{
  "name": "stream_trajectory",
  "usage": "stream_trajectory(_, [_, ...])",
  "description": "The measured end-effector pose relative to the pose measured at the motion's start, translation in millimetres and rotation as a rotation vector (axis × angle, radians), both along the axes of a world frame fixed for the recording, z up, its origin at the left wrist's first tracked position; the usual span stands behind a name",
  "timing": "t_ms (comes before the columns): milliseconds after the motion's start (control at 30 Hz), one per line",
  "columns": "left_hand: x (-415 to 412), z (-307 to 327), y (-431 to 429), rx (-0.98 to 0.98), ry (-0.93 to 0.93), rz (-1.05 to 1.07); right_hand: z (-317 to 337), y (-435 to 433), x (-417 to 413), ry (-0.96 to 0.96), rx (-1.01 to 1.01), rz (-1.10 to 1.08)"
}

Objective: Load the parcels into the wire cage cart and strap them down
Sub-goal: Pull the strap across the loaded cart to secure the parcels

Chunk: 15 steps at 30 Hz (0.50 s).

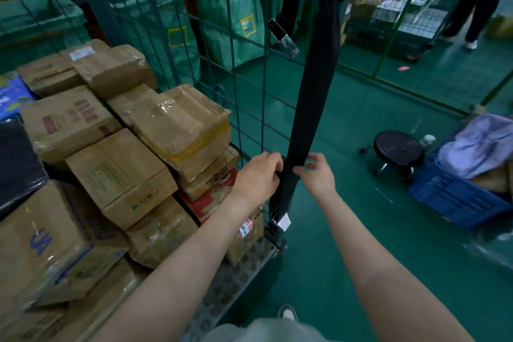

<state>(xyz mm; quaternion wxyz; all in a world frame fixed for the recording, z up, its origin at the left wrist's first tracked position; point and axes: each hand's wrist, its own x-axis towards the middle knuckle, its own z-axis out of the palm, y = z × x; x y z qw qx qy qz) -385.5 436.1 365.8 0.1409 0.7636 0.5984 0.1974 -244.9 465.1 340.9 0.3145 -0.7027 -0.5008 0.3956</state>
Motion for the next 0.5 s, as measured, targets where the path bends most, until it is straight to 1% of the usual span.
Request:
stream_trajectory(167, [-19.4,-14.3,-18.2,0.081,0.294,-0.028,-3.0,-18.3,-12.8,0.027,0.036,0.004])
stream_trajectory(267, [-27.4,-15.9,-27.1,0.11,0.36,-0.085,-3.6,-32.8,-23.8,0.081,0.051,0.047])
stream_trajectory(333, [-31.1,-16.8,-32.9,0.151,0.351,-0.127,-7.6,-44.4,-31.3,0.11,0.028,0.086])
stream_trajectory(367, [-33.1,-19.7,-36.0,0.173,0.356,-0.111,-10.9,-49.9,-34.6,0.135,0.014,0.087])
stream_trajectory(433, [-36.0,-28.1,-44.5,0.074,0.314,-0.008,-12.5,-63.3,-40.5,0.189,-0.001,0.071])
stream_trajectory(500, [-38.6,-38.5,-52.1,-0.123,0.215,0.082,-12.9,-72.4,-43.8,0.217,-0.006,0.084])
